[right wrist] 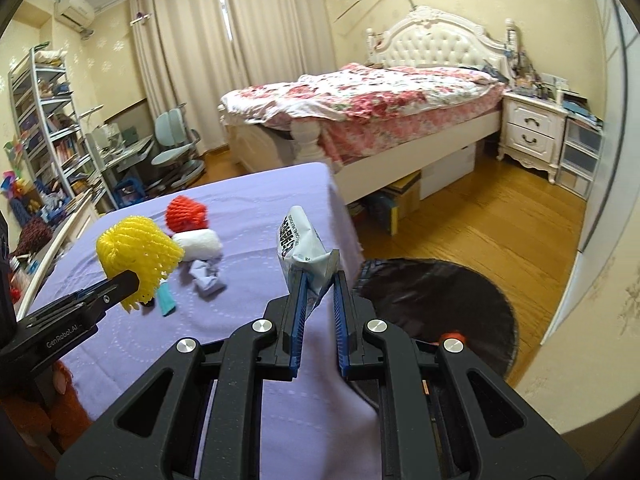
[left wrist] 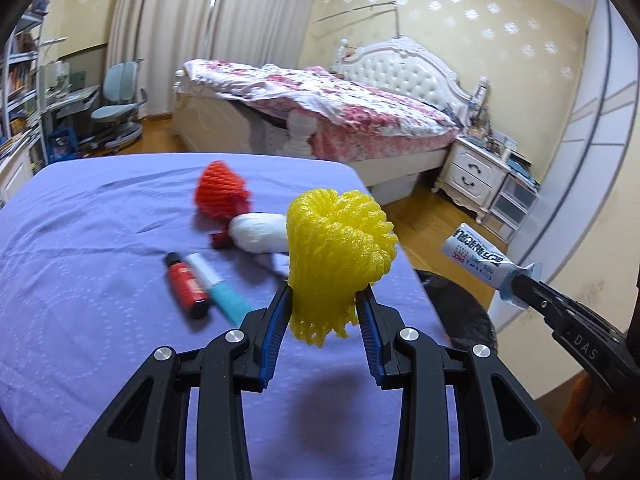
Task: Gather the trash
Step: 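Carry the tube in the right gripper and yellow net in the left over the bin, then open the left gripper to drop the yellow net while the right drops the tube, then grasp the red bottle with the left gripper while the right grasps the blue cloth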
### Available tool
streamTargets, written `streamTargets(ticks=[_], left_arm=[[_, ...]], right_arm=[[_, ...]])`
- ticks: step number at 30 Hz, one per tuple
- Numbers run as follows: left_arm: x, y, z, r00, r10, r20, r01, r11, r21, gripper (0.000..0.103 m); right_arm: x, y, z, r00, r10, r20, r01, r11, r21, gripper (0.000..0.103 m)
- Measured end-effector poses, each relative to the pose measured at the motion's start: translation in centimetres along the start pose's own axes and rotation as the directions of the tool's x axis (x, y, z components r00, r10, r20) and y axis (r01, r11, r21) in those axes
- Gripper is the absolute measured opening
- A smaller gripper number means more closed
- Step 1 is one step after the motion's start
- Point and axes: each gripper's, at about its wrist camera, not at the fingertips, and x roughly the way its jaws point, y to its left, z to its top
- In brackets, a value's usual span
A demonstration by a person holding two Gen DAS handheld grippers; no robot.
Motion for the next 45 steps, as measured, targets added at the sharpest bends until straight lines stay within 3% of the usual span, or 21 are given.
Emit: streamTargets(ticks=[10, 21, 22, 23, 25, 29, 37, 45], left_arm=[[3.5, -7.6, -0.4, 0.995, -0.094, -0.030, 0.097, 0.987, 0.131, 0.036], [8.2, -11.7, -1.1, 0.990, -0.105, -0.098, 0.123, 0.973, 0.196, 0.038], [8.6, -11.8, -1.2, 0.988, -0.104, -0.112, 0.125, 0.972, 0.201, 0.046], [9.0, -12.0, -1.4, 0.988, -0.096, -0.120, 0.119, 0.972, 0.204, 0.056], [9.3, -11.9, -1.9, 0.989, -0.076, -0.126, 0.101, 0.974, 0.201, 0.068], [9.4, -11.3, -2.4, 0.987, -0.071, -0.146, 0.096, 0.980, 0.173, 0.075], [8.4, -10.5, -2.1, 0.994, -0.018, -0.109, 0.037, 0.985, 0.169, 0.078], [7.1, -7.7, -1.9, 0.995, 0.054, -0.085, -0.041, 0.988, 0.148, 0.078]], right_arm=[[0.0, -5.7, -1.1, 0.996, -0.091, 0.015, 0.089, 0.992, 0.092, 0.014], [2.0, -10.7, -2.4, 0.988, -0.156, 0.000, 0.154, 0.973, 0.174, 0.015], [2.3, -11.0, -2.6, 0.986, -0.169, -0.009, 0.168, 0.970, 0.174, 0.016], [2.8, -11.6, -3.0, 0.981, -0.192, -0.019, 0.193, 0.964, 0.182, 0.027], [3.1, -11.8, -3.3, 0.978, -0.205, -0.033, 0.207, 0.957, 0.201, 0.038], [3.5, -12.9, -4.1, 0.973, -0.221, -0.071, 0.232, 0.944, 0.233, 0.039], [3.4, -12.7, -3.6, 0.973, -0.226, -0.057, 0.233, 0.947, 0.221, 0.052], [4.0, -9.9, -3.2, 0.982, -0.174, -0.069, 0.184, 0.968, 0.173, 0.054]])
